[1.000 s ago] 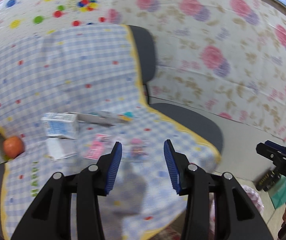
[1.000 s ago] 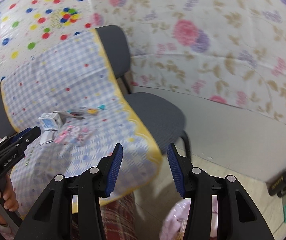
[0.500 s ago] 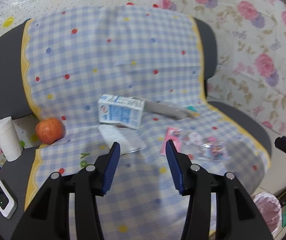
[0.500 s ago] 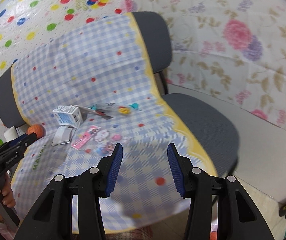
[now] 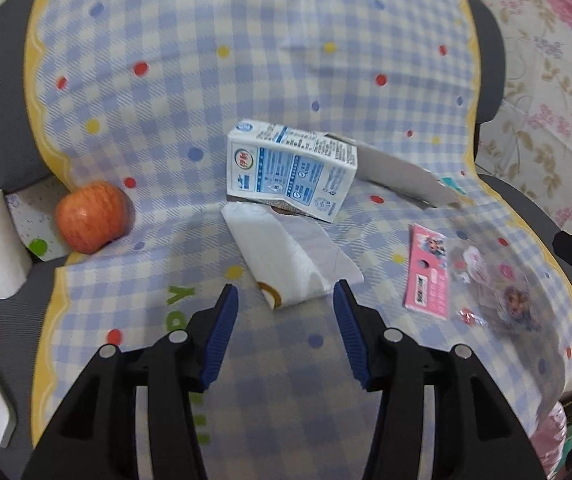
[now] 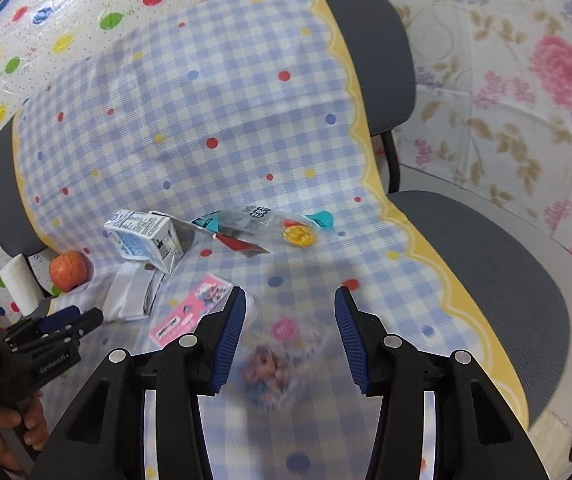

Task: Collect trash
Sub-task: 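Close the left tool on the crumpled white paper, then close the right tool on the clear doll package while the left tool holds the paper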

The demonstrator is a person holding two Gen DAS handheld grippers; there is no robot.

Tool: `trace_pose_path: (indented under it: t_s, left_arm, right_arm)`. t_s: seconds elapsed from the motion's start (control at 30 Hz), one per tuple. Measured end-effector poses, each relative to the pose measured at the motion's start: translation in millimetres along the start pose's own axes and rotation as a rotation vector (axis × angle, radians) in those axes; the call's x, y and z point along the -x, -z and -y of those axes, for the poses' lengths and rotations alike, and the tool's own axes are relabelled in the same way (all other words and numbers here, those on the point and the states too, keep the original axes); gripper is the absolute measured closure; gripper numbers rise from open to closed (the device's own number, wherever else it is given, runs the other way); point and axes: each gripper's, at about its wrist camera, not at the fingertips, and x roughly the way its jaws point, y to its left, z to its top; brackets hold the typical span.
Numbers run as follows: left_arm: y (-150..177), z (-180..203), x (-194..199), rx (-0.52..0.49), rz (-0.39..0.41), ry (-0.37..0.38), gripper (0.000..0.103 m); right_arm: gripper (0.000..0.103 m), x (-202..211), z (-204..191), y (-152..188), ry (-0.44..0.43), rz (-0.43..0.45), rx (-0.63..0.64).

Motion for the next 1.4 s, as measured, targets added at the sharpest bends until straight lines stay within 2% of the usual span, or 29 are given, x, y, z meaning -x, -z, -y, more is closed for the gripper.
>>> trace_pose_path:
  t_s: [0.07,0.23,0.4,0.5,0.53,0.57,0.63,0.67,0.8,0.97,1.07,1.17,1.4]
  left_arm:
    - [-5,0,-11,0.018,-0.018,0.01,0.05]
    - [-19,0,-39,0.063,-0.081,0.037,0.047]
    - [-26,13,-52,0.002,-0.108,-0.032,0.045]
    - [-22,16,-50,-0.035,-0.104,-0.09,0.062]
    - [-22,15,-50,-0.035,-0.101,-0.096,0.073]
    - [-20,12,-47,-0.037,-0.092,-0.093,0.084]
    - [-17,5,-39,-0.032,-0.076,-0.053,0.096]
    - [-13,1,-33,-0.022,-0.064,-0.009,0.099]
    - [4,-11,1,0.01,0.031,0.049,0.101]
    - [18,-23,41,0.043,0.131,0.073,0.102]
    - [23,-28,59,0.058,0.179,0.09,0.102]
    - [19,-23,63,0.057,0.196,0.103,0.102]
    - [21,-19,51,0.062,0.168,0.105,0.102]
  right_arm:
    - [0.055,-9,0,-4,-0.004,-0.006,-0.004]
    - [0.055,-25,1,-10,-0.017,-0.024,-0.017]
    - [0.055,-31,2,-8,-0.019,-0.042,-0.021]
    - [0.055,-29,3,-4,-0.018,-0.046,-0.026]
    - [0.055,-28,4,-2,-0.019,-0.05,-0.027]
    - [0.055,-28,4,-1,-0.019,-0.053,-0.026]
    - [0.055,-26,6,2,-0.019,-0.058,-0.024]
    - [0.055,-24,7,3,-0.019,-0.06,-0.024]
    - [0.055,-18,16,7,-0.02,-0.063,-0.034]
    - [0.046,-16,26,19,-0.033,-0.088,-0.058]
    - [0.045,-21,29,29,-0.04,-0.122,-0.069]
    - [0.045,-28,30,35,-0.05,-0.148,-0.08]
    - [0.042,-46,19,24,-0.064,-0.164,-0.046]
